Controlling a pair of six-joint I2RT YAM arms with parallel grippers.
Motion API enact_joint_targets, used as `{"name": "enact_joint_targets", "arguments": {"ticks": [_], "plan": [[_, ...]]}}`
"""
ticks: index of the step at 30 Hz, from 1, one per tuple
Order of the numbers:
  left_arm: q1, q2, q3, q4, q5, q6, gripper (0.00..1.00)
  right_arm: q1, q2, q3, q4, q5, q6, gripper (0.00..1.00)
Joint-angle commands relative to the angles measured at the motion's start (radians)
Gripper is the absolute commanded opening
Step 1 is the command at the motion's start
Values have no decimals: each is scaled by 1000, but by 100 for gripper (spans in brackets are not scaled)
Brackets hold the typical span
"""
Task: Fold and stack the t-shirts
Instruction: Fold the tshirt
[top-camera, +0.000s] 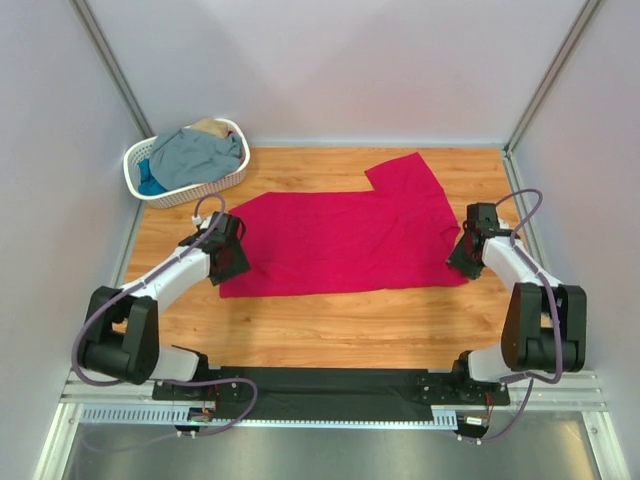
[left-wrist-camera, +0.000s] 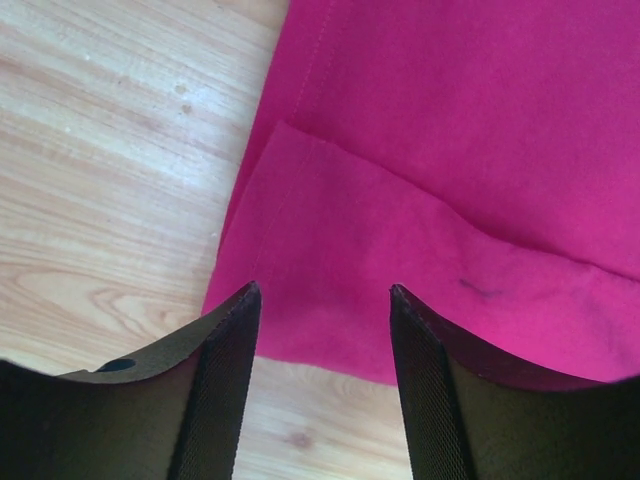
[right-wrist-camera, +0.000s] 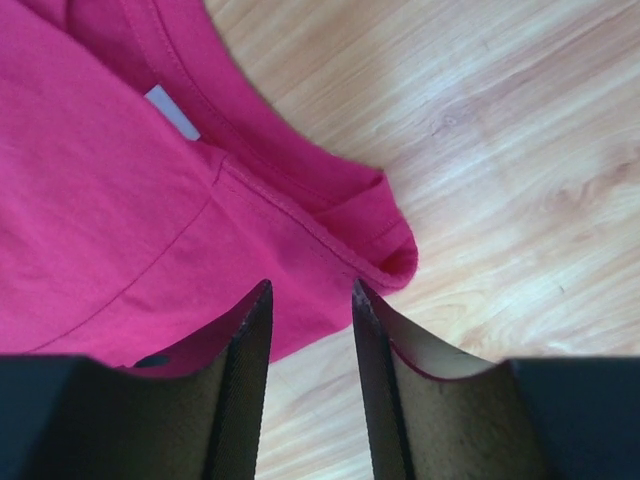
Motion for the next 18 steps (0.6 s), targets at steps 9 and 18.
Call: {"name": "enact_joint_targets", "arguments": {"ticks": [9, 18], "plan": [[4, 239, 137, -157, -207, -77, 55, -58, -3, -134, 39, 144, 116, 36], [1, 83, 149, -227, -107, -83, 58, -69, -238, -156, -105, 156, 156, 39]]}}
